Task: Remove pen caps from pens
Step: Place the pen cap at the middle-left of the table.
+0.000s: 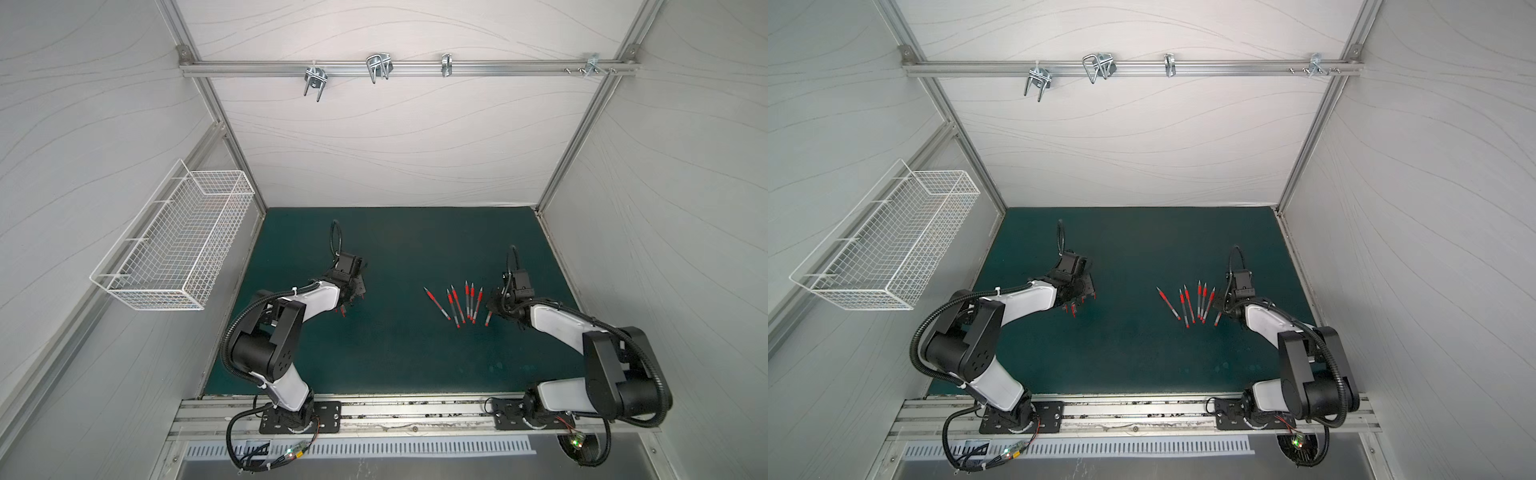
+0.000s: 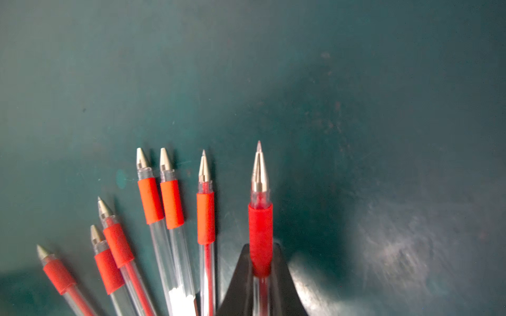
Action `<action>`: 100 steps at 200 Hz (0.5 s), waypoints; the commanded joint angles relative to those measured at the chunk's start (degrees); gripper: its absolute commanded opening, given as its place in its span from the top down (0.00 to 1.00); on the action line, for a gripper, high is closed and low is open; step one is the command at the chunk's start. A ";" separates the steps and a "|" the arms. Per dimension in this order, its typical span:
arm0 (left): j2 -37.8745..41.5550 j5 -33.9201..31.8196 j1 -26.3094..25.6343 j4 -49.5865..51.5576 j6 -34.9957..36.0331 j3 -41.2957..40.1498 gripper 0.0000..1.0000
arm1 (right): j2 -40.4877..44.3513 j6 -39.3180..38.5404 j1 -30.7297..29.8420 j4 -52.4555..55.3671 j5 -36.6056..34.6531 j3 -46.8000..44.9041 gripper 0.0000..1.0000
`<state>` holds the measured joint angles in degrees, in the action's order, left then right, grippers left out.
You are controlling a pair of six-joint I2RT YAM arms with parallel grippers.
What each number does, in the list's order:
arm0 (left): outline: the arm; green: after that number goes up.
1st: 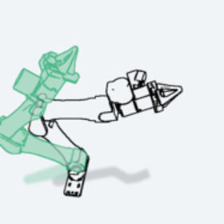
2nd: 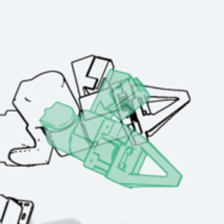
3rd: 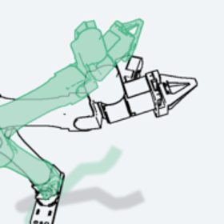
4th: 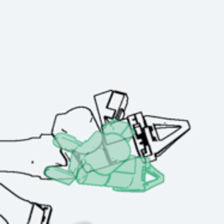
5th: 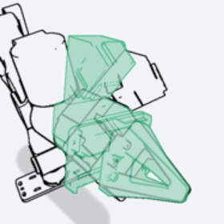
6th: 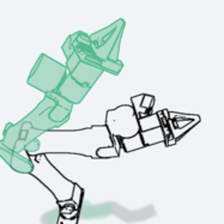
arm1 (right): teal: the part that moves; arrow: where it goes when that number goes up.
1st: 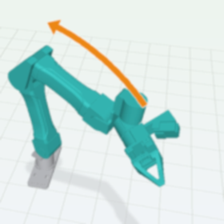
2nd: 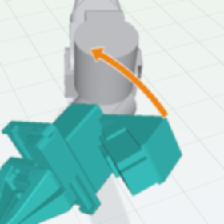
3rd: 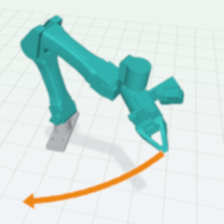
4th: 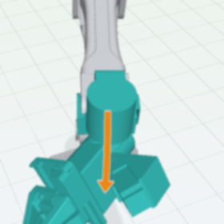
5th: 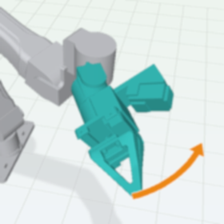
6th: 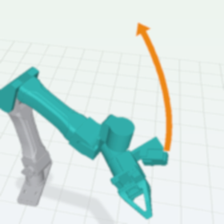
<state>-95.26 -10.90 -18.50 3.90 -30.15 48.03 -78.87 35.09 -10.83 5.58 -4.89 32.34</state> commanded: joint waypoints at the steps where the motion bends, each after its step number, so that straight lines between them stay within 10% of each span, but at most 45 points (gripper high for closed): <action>1: -1.75 -0.33 0.31 1.65 0.09 2.63 0.94 | -0.92 -0.08 0.46 -0.05 -0.03 1.10 0.91; 100: -0.10 1.83 0.66 0.66 -0.18 1.55 0.67 | 1.51 -0.75 0.95 -1.42 -1.30 -0.37 0.68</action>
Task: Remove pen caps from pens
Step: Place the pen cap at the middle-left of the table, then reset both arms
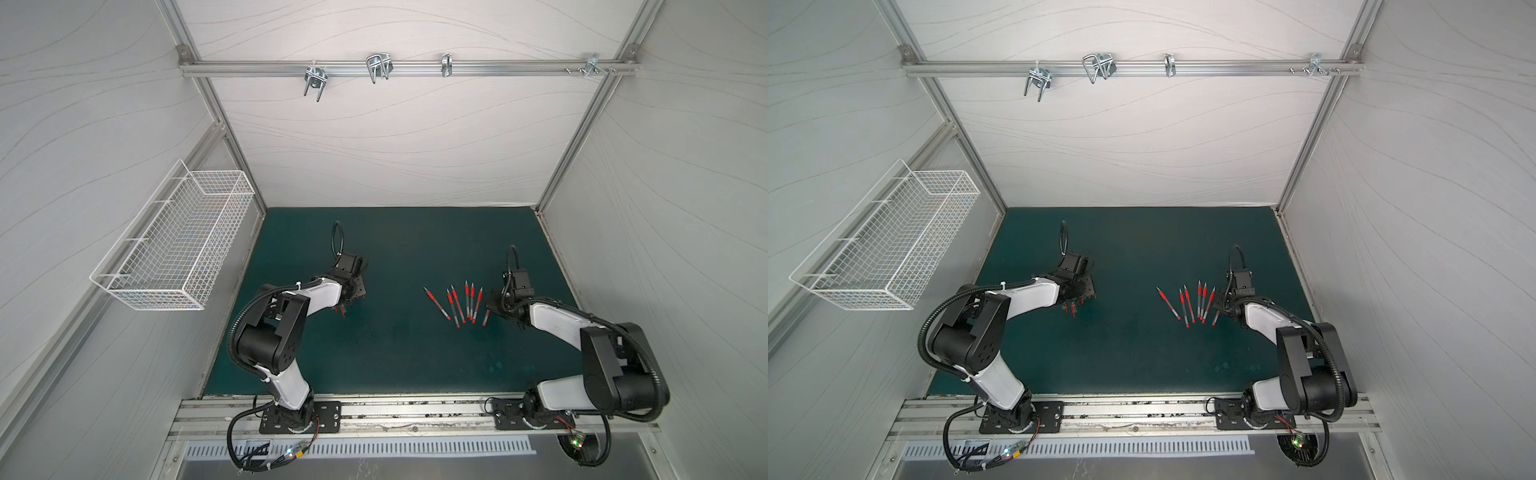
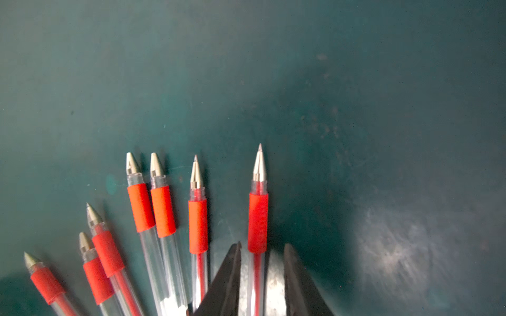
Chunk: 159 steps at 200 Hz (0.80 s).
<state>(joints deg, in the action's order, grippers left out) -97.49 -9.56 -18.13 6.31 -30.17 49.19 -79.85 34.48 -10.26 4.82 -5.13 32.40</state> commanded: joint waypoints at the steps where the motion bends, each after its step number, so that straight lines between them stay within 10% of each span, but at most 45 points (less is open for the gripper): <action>1: 2.31 0.50 0.29 -1.87 -0.20 0.30 0.67 | 2.68 -0.21 0.36 -0.72 -1.04 -0.51 0.68; 51: 17.61 1.95 -0.21 -13.48 1.60 -11.00 0.50 | 16.39 -3.42 -0.43 -4.50 -4.30 -4.10 0.48; 67: 24.78 -1.15 -1.82 -14.30 3.03 -13.70 0.36 | 21.31 -6.30 -2.28 -6.52 -8.16 -4.80 0.02; 92: 39.27 -13.60 -8.55 -16.40 6.99 -18.98 0.28 | 25.96 -12.36 -5.25 -7.19 -14.02 -3.48 0.01; 99: 43.12 -15.94 -9.70 -18.00 8.32 -20.58 0.01 | 26.68 -13.48 -5.47 -7.15 -14.72 -3.00 0.01; 159: 53.82 -35.76 -10.23 -22.51 28.24 -23.75 0.01 | 23.53 -32.17 -1.73 -28.81 -17.79 -10.60 0.01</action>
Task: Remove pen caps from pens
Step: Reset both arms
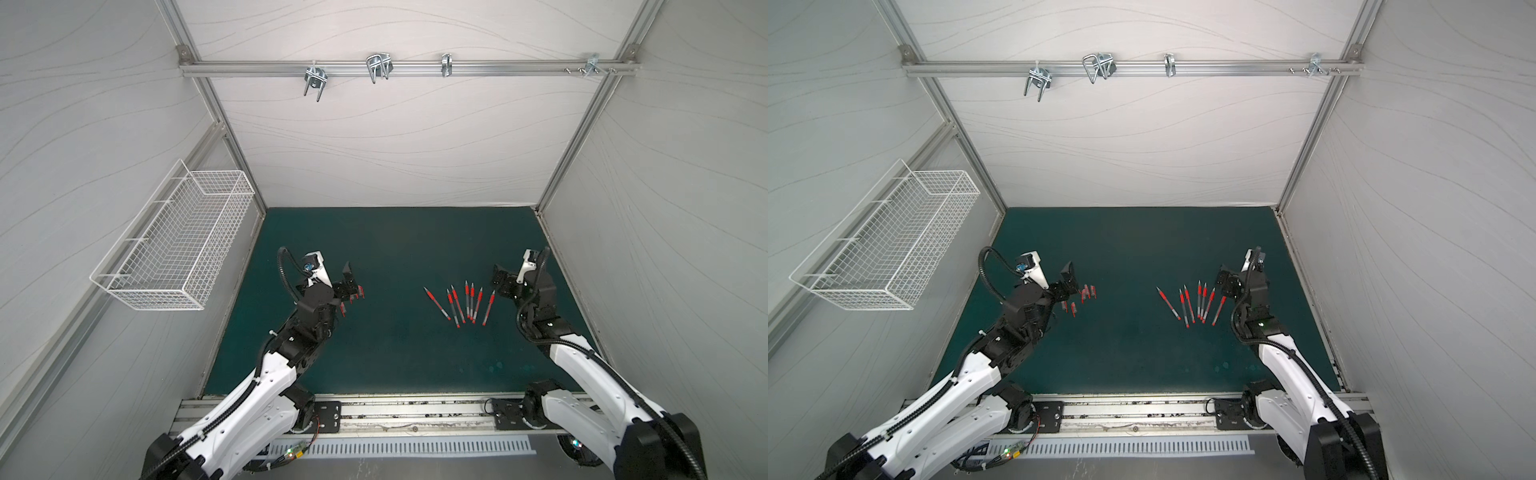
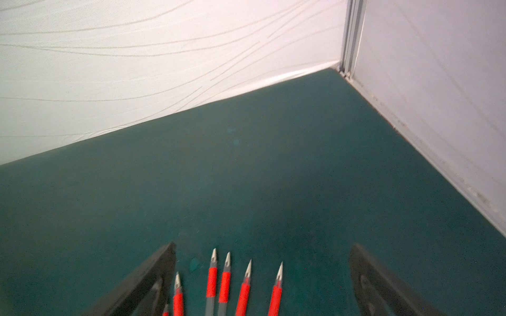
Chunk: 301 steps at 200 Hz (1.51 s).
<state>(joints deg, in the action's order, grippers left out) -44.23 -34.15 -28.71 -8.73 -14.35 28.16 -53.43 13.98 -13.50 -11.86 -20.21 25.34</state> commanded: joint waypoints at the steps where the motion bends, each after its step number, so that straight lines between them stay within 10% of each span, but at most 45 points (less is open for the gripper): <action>1: 0.46 -11.18 0.47 -7.94 12.90 -3.05 0.01 | -3.16 -11.81 1.57 -12.35 -2.72 -3.63 0.01; 43: -9.82 -6.69 11.56 -11.28 12.47 -6.02 0.01 | -12.94 -13.47 4.76 -23.46 -0.81 -6.87 0.01; 131: -39.51 5.84 20.32 -56.00 16.88 -13.82 0.01 | -28.88 -13.34 8.15 -49.78 13.42 -12.49 0.01; 204: -44.23 19.97 26.23 -41.52 14.05 -5.42 0.02 | -35.58 -17.47 8.09 -43.71 24.93 -5.95 0.01; 301: -44.98 20.13 26.73 -42.07 13.80 -4.97 0.01 | -36.60 -15.03 10.26 -31.88 26.45 0.93 0.01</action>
